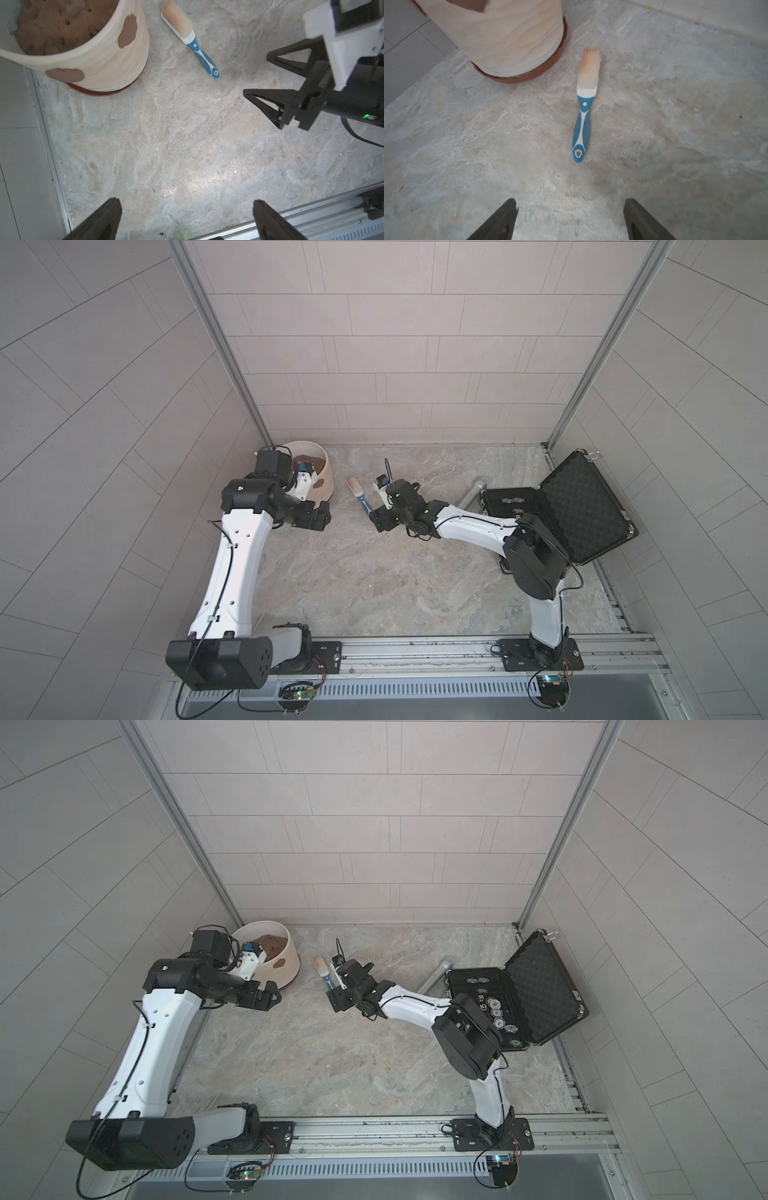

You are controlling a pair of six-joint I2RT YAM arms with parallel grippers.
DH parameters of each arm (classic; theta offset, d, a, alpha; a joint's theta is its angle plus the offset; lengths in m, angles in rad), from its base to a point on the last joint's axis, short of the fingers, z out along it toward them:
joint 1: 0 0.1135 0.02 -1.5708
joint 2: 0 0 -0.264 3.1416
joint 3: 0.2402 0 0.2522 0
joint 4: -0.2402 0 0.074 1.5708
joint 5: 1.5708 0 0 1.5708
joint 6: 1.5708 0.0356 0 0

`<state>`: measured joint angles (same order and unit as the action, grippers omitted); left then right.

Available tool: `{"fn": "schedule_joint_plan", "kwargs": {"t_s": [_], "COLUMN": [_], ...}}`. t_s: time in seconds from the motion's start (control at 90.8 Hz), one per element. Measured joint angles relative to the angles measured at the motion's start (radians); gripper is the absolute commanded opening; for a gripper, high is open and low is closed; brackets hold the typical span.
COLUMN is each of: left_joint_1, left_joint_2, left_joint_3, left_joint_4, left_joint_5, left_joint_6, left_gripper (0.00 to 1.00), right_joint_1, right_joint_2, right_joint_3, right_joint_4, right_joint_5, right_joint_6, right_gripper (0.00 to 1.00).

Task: Scrub the dried mud off the ceramic pot
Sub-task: Move the brush to the center of the board.

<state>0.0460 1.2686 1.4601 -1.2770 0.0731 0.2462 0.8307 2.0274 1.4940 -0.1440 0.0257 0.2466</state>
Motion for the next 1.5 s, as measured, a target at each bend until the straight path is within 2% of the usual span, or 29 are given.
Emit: {"fn": "schedule_joint_plan", "kwargs": {"t_s": [0.22,0.341,0.506,0.671,0.804,0.991,1.112,1.255,1.497], "left_joint_1": [0.06,0.075,0.089,0.106,0.129,0.138,0.139,0.139,0.139], "left_joint_2": [0.018,0.021,0.02,0.013,-0.018,-0.029,-0.024,-0.019,0.054], "left_joint_3": [0.016,0.043,0.079,0.088,0.076,0.064,0.06,0.048,0.131], "left_joint_4": [-0.018,-0.031,-0.038,-0.039,-0.035,-0.032,-0.027,-0.011,-0.002], "left_joint_5": [0.002,0.003,0.003,-0.007,-0.016,-0.019,-0.018,-0.039,-0.241], "left_joint_6": [-0.038,-0.053,-0.065,-0.079,-0.089,-0.098,-0.1,-0.117,-0.248], "left_gripper": [1.0,1.0,1.0,1.0,1.0,1.0,1.0,1.0,1.0], "right_joint_1": [-0.008,-0.008,-0.008,-0.008,-0.008,-0.008,-0.004,0.001,0.008], "right_joint_2": [0.22,0.314,0.428,0.453,0.466,0.467,0.412,0.247,-0.023], "right_joint_3": [0.18,0.265,0.406,0.461,0.491,0.506,0.415,0.166,-0.195], "right_joint_4": [0.036,0.023,-0.033,-0.078,-0.109,-0.156,-0.134,-0.126,-0.147], "right_joint_5": [-0.007,0.002,0.043,0.062,0.079,0.096,0.111,0.119,0.129], "right_joint_6": [-0.03,-0.03,-0.016,-0.017,-0.022,-0.006,-0.012,-0.014,0.007], "right_gripper": [0.8,0.68,0.67,0.54,0.4,0.29,0.29,0.29,0.3]}}
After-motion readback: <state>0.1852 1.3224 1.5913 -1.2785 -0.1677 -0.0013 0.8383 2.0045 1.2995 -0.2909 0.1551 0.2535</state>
